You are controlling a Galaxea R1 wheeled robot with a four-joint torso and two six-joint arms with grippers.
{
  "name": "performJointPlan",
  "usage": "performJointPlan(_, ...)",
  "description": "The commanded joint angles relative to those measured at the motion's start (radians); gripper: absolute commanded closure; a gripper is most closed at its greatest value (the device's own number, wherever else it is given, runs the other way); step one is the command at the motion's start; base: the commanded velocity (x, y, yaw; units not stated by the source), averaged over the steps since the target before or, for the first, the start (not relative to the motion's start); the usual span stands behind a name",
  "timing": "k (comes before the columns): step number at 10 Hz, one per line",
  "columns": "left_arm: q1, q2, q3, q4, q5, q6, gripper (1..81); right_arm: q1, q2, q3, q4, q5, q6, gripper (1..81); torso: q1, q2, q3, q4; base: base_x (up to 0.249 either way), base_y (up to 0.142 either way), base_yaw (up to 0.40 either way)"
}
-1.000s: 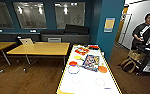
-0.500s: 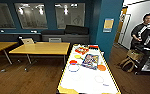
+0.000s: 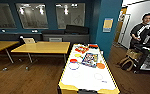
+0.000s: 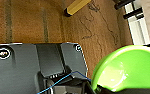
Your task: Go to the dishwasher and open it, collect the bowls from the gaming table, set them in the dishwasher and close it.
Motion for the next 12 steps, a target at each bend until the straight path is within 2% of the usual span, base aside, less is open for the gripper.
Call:
performJointPlan(1, -0.037, -0.028, 0.021, 0.026, 0.023, 0.007, 81.1, 0.042, -0.021, 0.017, -0.024, -0.019, -0.005, 81.1, 0.001, 0.0, 0.0, 0.0, -0.115, 0.0, 0.0)
performJointPlan(5, -0.039, -0.06, 0.052, 0.032, 0.009, 0.007, 81.1, 0.083, -0.027, 0.022, -0.022, -0.025, 0.002, 81.1, 0.001, 0.0, 0.0, 0.0, -0.119, 0.0, 0.0)
performJointPlan(7, -0.071, -0.06, 0.052, 0.03, 0.009, 0.006, 81.1, 0.151, -0.048, 0.06, -0.021, -0.03, 0.002, 81.1, 0.001, 0.0, 0.0, 0.0, -0.119, 0.0, 0.0)
performJointPlan(10, -0.141, -0.048, 0.032, 0.024, 0.013, -0.002, 81.1, 0.226, -0.05, 0.039, -0.021, -0.054, 0.005, 81.1, 0.001, 0.0, 0.0, 0.0, -0.119, 0.0, 0.0)
performJointPlan(12, -0.154, -0.043, 0.029, 0.023, 0.017, -0.002, 81.1, 0.251, -0.041, 0.024, -0.019, -0.077, 0.006, 81.1, 0.001, 0.0, 0.0, 0.0, -0.119, 0.0, 0.0)
